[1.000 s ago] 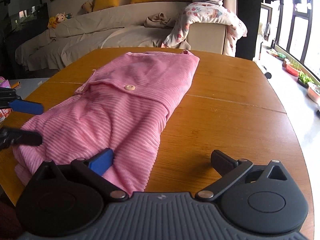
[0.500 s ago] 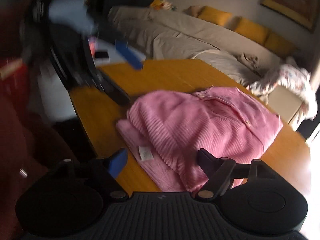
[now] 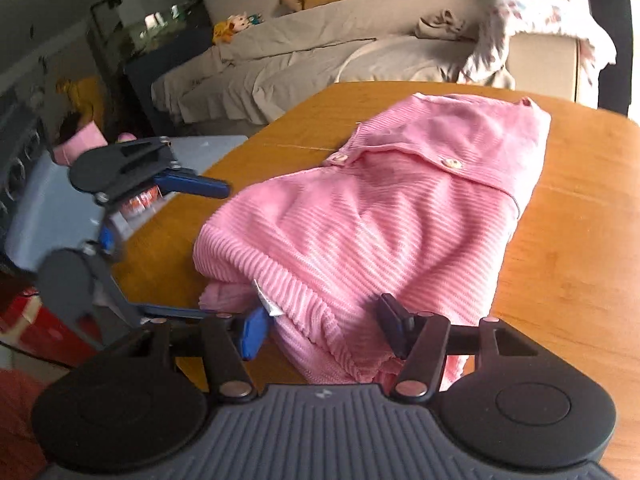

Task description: Fold clothes

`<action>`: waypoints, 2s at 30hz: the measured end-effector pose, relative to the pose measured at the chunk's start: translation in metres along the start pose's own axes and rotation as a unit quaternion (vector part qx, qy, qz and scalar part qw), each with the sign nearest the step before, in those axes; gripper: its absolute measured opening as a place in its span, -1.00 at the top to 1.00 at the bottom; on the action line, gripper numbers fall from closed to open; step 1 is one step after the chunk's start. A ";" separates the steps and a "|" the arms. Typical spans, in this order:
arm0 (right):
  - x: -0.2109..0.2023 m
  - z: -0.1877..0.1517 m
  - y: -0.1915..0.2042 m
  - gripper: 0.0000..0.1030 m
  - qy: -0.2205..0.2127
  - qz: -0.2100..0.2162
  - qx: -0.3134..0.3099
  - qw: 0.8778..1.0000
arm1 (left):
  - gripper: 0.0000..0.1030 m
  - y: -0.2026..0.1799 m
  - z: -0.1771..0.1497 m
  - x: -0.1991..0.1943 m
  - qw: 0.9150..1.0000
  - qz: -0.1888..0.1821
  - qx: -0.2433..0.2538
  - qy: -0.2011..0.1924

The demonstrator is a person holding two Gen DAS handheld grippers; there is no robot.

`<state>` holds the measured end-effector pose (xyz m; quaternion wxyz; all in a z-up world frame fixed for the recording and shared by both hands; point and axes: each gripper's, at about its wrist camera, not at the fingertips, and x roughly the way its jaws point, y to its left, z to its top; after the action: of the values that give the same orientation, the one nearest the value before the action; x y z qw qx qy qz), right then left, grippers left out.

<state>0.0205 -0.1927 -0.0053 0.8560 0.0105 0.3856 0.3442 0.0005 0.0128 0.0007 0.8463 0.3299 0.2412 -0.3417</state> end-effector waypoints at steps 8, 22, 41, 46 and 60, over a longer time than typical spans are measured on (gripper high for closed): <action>-0.024 -0.030 0.051 -0.30 -0.045 -0.102 -0.232 0.966 | -0.90 0.036 0.016 0.022 0.993 -0.038 -0.110 -0.028; 0.007 0.007 -0.001 -0.07 -0.022 -0.084 -0.074 0.994 | -0.90 0.048 0.007 0.007 0.986 -0.084 -0.138 -0.041; 0.011 0.036 -0.084 -0.02 0.026 0.060 0.156 0.986 | -0.97 0.035 0.023 0.069 0.990 -0.022 0.114 -0.081; -0.004 0.037 -0.067 -0.05 0.028 0.008 0.065 0.997 | -0.43 0.049 0.022 0.083 0.987 -0.113 0.077 -0.088; -0.060 -0.022 -0.045 -0.67 -0.068 -0.216 -0.216 0.950 | 0.23 0.156 0.003 0.120 0.853 -0.326 -0.397 -0.093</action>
<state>0.0037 -0.2687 0.0058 0.9157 -0.2349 0.2359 0.2251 0.1941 0.0466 -0.0120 0.7638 -0.1646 0.3704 -0.5023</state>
